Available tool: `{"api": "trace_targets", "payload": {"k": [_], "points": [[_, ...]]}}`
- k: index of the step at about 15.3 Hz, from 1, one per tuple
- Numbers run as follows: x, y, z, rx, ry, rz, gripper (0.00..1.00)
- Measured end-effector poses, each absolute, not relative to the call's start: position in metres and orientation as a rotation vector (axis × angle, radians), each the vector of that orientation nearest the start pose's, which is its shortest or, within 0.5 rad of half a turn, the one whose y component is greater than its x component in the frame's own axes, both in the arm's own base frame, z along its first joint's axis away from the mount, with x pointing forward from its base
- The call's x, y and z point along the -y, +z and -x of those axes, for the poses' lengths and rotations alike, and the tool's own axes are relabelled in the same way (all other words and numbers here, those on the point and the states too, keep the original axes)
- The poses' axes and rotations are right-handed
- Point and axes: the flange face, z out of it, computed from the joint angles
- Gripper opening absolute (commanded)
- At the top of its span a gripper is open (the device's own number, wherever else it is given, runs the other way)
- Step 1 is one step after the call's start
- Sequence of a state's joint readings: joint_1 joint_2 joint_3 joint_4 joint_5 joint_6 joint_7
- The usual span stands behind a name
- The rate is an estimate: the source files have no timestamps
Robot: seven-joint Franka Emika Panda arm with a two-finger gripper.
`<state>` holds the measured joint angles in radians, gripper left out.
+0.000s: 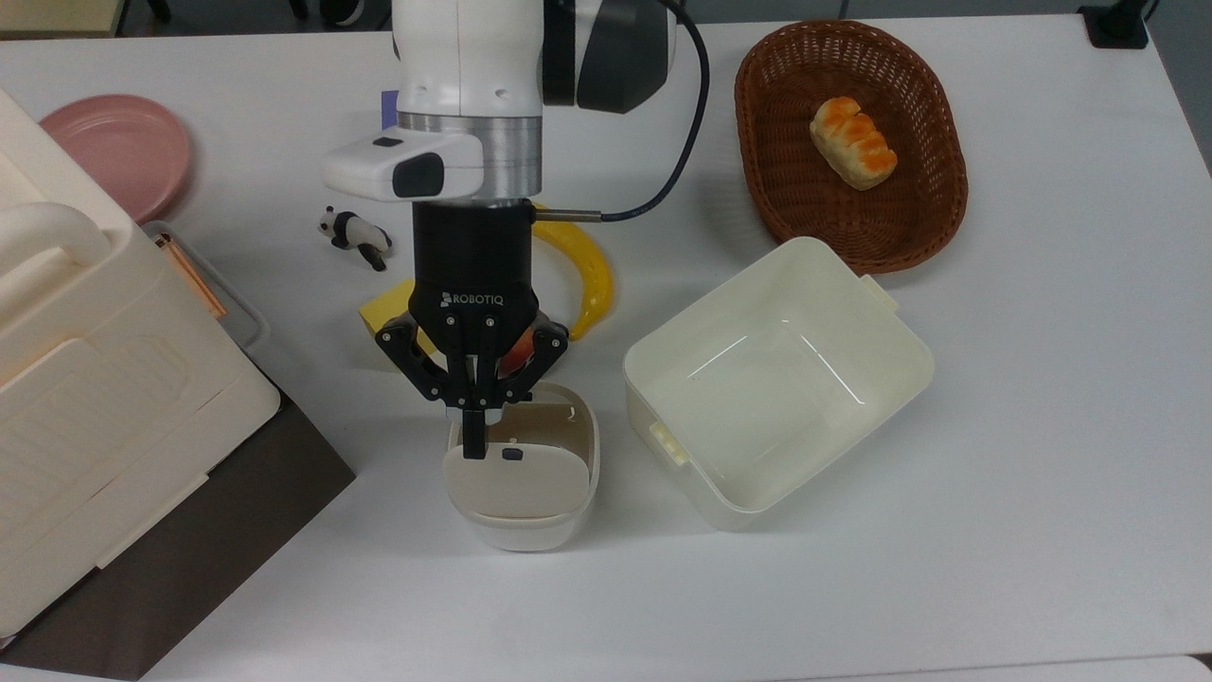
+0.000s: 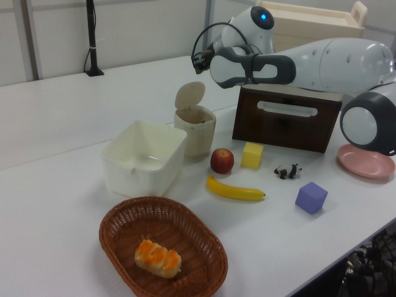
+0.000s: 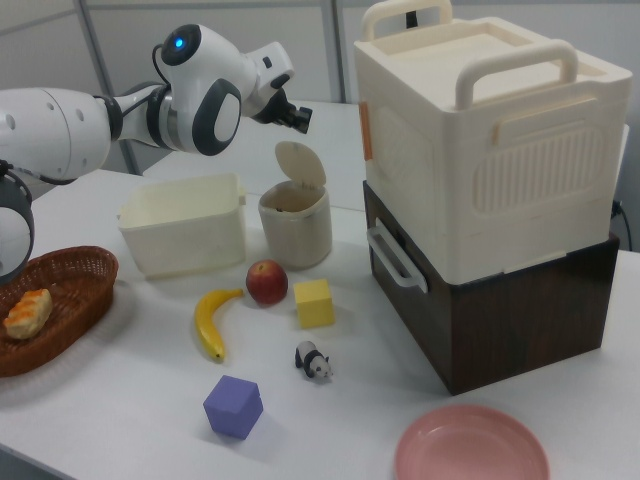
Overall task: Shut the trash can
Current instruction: 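Push the raised flip lid down with the gripper fingers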
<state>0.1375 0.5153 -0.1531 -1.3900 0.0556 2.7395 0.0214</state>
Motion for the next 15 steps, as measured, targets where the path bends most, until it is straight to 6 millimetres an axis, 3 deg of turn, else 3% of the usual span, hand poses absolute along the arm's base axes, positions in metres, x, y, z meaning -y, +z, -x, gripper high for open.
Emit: {"api": "trace_targets", "payload": {"k": [15], "points": [[-0.021,0.489,-0.761,0.069,-1.262,2.967,0.0]]}}
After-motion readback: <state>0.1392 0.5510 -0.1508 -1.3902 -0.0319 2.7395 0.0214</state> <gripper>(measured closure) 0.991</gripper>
